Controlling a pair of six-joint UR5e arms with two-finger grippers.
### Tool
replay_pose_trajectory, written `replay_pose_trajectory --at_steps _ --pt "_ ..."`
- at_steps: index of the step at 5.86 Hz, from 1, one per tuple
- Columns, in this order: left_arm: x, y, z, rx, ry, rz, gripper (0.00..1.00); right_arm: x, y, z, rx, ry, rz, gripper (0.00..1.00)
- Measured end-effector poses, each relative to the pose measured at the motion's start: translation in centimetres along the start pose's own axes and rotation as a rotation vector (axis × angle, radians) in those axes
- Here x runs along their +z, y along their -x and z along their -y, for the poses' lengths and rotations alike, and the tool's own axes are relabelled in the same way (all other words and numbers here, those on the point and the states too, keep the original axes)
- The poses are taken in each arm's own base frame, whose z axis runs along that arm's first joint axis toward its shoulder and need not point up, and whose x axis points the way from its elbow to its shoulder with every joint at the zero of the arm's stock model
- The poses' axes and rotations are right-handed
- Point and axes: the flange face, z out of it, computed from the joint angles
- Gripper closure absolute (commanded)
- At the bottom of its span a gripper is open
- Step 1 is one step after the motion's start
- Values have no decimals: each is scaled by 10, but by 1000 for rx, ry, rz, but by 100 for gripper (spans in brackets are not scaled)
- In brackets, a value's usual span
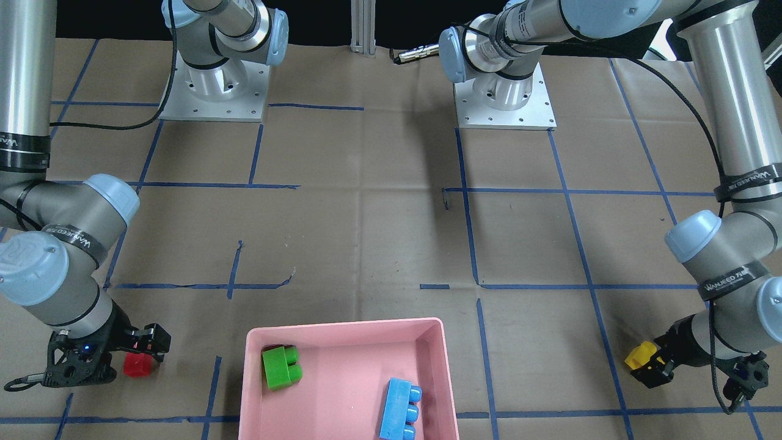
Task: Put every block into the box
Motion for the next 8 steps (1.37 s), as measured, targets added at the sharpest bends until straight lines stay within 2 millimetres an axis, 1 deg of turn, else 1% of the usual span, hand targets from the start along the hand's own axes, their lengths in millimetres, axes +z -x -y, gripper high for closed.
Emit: replay_pose_trajectory --at_steps 1,2,3,4,5,6,7,8 --pt "-1 1 1 3 -3 1 66 3 -2 4 3 -4 1 13" --pt "-4 1 2 9 -8 3 72 6 -3 7 3 -5 0 26" --pt "-14 0 4 19 -19 0 74 9 -2 6 2 0 0 48" --pt "-39 -3 9 56 -46 -7 77 11 -1 4 2 8 -1 75" --pt "-88 -11 15 124 -60 -11 79 10 -1 4 1 17 -1 97" --pt "-145 -27 15 202 -37 -6 79 6 0 5 -3 25 3 98" --pt "-190 -52 2 288 -9 1 79 0 0 5 -9 26 4 98" --pt "-216 -89 -20 380 -4 4 79 -9 0 7 -16 25 3 98"
